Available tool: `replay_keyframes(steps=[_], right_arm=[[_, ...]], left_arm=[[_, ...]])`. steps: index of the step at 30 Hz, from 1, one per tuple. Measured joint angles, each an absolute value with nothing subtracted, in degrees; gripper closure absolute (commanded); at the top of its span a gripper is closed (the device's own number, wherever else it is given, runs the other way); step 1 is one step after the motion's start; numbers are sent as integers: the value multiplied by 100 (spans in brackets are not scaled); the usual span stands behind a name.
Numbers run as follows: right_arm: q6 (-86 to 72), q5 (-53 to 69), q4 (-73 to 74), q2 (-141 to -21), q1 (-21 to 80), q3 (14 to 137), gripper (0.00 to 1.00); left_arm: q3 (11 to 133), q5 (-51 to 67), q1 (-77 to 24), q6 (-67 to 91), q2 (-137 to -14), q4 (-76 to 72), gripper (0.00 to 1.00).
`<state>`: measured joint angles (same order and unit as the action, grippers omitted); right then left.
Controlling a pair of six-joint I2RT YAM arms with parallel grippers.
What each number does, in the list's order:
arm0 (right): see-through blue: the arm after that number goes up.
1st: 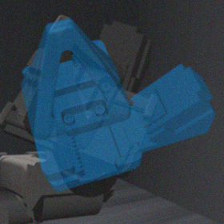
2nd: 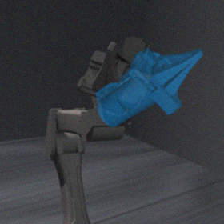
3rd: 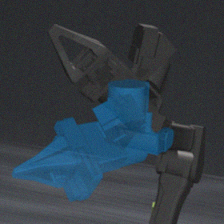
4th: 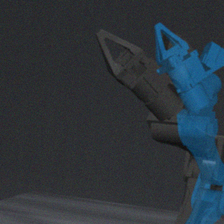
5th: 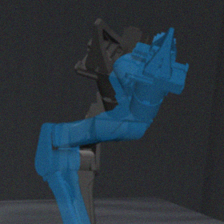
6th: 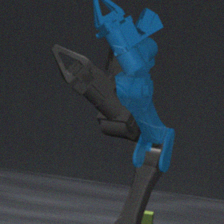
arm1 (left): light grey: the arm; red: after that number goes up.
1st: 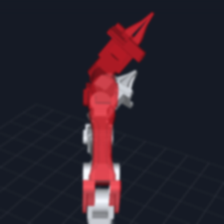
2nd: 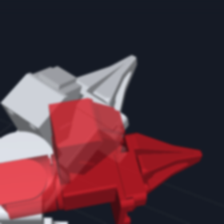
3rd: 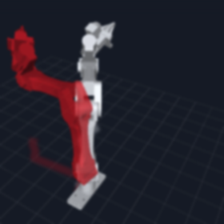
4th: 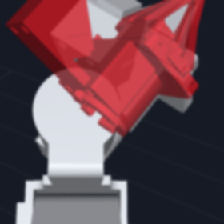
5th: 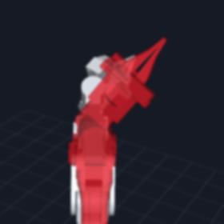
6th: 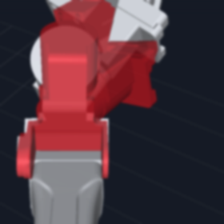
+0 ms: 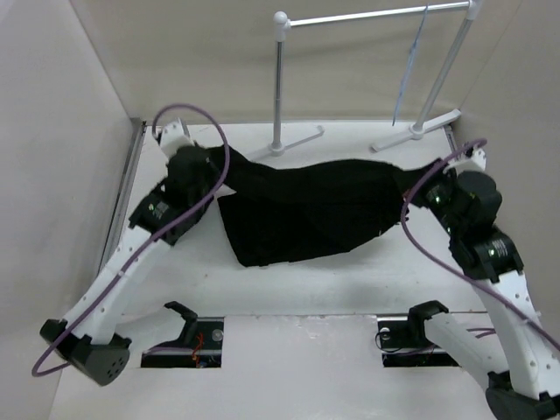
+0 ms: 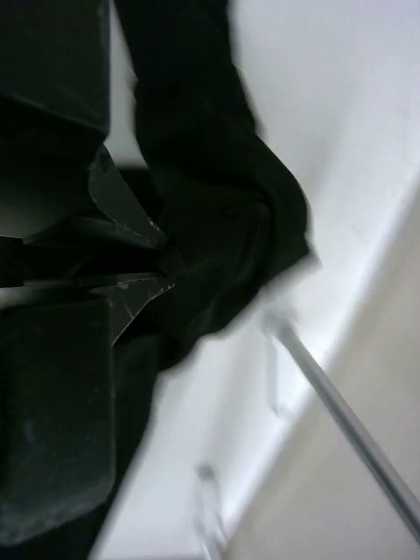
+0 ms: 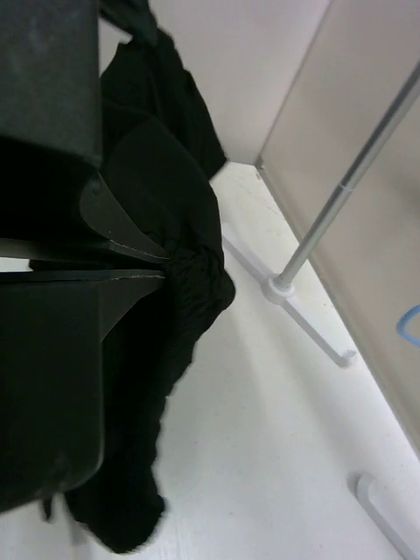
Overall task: Place the trousers on the hanger
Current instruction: Flatten out the trousers at the center of the board.
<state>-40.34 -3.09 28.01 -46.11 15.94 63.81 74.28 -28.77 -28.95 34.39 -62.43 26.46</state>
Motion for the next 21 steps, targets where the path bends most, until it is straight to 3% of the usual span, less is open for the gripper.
replay_keyframes(steps=[2,5,7,9,12,21], right_arm=[[-4101,-320,2930,-4066,1706,5791,93],[-4283,-381,3514,-3194,1715,4644,94],[-4372,-449,4032,-2967,1369,4134,94],[-4425,-451,4372,-2967,827,3868,94],[-4510,-454,4512,-3114,290,3789,95],[-4477,-399,4150,-3540,252,3868,94]], left_arm=[[6591,-3186,-3203,3640,-5771,2954,80],[5518,-3374,-3758,4195,-5186,3627,54],[5109,-3350,-3916,4473,-5050,3944,39],[4912,-3312,-3811,4674,-4984,4117,31],[4873,-3168,-3122,4797,-4799,4187,30],[4147,-1726,97,4925,-5159,3363,40]])
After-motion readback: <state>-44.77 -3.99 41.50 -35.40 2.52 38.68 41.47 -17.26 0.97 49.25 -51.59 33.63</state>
